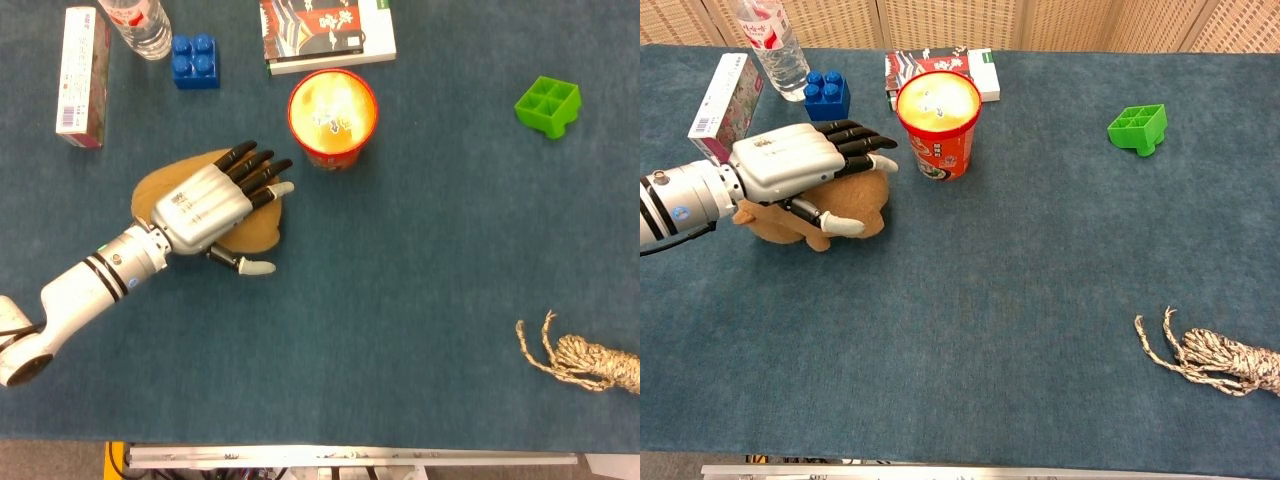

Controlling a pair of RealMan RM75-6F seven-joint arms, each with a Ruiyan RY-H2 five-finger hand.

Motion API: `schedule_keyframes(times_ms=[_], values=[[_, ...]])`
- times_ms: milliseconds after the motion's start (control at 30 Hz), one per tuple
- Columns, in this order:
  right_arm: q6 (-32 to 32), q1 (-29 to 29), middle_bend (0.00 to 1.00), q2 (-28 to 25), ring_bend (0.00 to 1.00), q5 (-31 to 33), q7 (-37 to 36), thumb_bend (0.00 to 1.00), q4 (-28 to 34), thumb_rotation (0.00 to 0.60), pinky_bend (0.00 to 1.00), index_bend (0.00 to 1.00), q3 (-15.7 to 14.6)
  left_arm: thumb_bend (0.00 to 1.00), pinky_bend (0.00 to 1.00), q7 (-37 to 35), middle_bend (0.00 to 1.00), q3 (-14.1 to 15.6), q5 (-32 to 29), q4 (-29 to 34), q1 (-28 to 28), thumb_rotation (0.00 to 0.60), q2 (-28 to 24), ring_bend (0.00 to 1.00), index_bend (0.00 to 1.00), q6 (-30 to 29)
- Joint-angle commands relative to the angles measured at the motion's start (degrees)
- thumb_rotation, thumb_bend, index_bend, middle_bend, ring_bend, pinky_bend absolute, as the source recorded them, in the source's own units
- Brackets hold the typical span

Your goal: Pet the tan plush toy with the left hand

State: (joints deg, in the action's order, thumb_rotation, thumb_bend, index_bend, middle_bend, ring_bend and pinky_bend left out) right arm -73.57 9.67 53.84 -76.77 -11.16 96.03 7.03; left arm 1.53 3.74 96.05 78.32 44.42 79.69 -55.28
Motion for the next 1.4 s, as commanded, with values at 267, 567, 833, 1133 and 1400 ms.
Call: schedule_keyframes(times_ms=[267,567,833,1133,1400], values=[[0.3,0.0,0.08,0.2,0.00,0.2,0.0,0.00,-0.3,0.600,0.00,0.00,-0.1,0.00,0.00,-0.5,0.04,0.2,-0.2,-0.2,0.0,0.000,0.5,0.02,0.10,0.4],[0.6,0.0,0.08,0.4,0.00,0.1,-0.6,0.00,-0.8,0.600,0.00,0.00,-0.2,0.00,0.00,1.2,0.04,1.9,2.2,3.4,-0.3,0.000,-0.2,0.02,0.10,-0.5],[0.7,-0.1,0.08,0.5,0.00,-0.1,-1.3,0.00,-1.4,0.600,0.00,0.00,-0.2,0.00,0.00,4.6,0.04,2.9,3.0,6.9,-0.7,0.000,-0.5,0.02,0.10,0.1],[0.7,-0.2,0.08,0.6,0.00,-0.2,-1.9,0.00,-1.8,0.600,0.00,0.00,-0.3,0.00,0.00,7.0,0.04,1.5,1.3,7.8,-0.1,0.000,0.7,0.02,0.10,1.9],[0.2,-0.6,0.08,0.3,0.00,-0.2,-2.4,0.00,-2.1,0.600,0.00,0.00,-0.3,0.00,0.00,9.3,0.04,-0.8,-3.8,5.0,0.8,0.000,2.4,0.02,0.10,5.9]])
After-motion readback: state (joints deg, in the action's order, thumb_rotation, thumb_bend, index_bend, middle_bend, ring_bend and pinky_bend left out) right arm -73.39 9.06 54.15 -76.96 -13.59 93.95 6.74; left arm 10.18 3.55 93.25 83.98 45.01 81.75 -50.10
